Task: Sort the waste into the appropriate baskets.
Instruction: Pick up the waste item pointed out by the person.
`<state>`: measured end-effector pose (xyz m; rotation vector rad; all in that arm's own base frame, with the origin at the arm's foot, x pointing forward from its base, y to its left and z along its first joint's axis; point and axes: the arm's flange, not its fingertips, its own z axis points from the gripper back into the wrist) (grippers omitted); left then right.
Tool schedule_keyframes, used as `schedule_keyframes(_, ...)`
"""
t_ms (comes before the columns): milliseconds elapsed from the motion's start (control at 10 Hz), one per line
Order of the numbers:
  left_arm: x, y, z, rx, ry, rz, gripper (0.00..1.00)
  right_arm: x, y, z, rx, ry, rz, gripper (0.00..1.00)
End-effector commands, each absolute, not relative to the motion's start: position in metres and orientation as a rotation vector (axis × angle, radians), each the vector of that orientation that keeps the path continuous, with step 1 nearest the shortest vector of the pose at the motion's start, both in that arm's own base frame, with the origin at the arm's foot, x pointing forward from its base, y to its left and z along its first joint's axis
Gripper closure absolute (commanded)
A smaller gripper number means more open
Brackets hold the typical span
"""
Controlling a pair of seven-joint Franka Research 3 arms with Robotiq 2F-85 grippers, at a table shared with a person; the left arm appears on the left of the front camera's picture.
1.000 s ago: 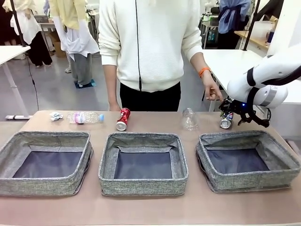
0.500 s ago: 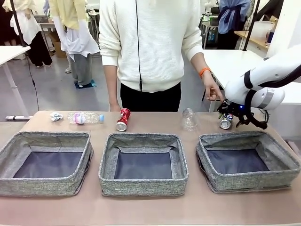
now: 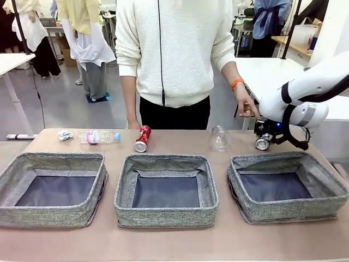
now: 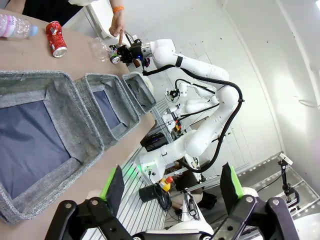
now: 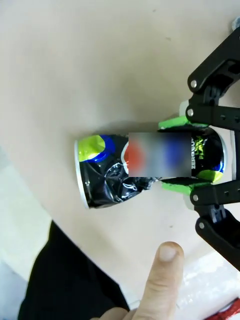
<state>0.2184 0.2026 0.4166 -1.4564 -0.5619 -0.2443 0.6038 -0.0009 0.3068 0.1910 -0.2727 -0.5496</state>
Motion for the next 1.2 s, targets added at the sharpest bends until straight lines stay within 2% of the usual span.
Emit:
schedule_keyframes(0, 0.219, 0.203, 0.419, -1.467, -0.585, -0.258, 0.00, 0.606, 0.000, 0.306, 0.193, -0.266, -0.552, 1.00)
schedule_keyframes(700, 0.219, 0.203, 0.419, -1.467, -0.585, -0.258, 0.00, 0.595, -0.011, 0.314, 0.212, -0.247, -0.572, 1.00)
schedule_keyframes(900, 0.219, 0.203, 0.419, -1.467, -0.585, -0.258, 0.00, 0.554, -0.033, 0.361, 0.149, -0.260, -0.486, 1.00)
schedule_keyframes(1100, 0.219, 0.203, 0.419, -1.467, -0.585, -0.258, 0.00, 0.486, -0.042, 0.444, 0.182, -0.346, -0.410, 1.00)
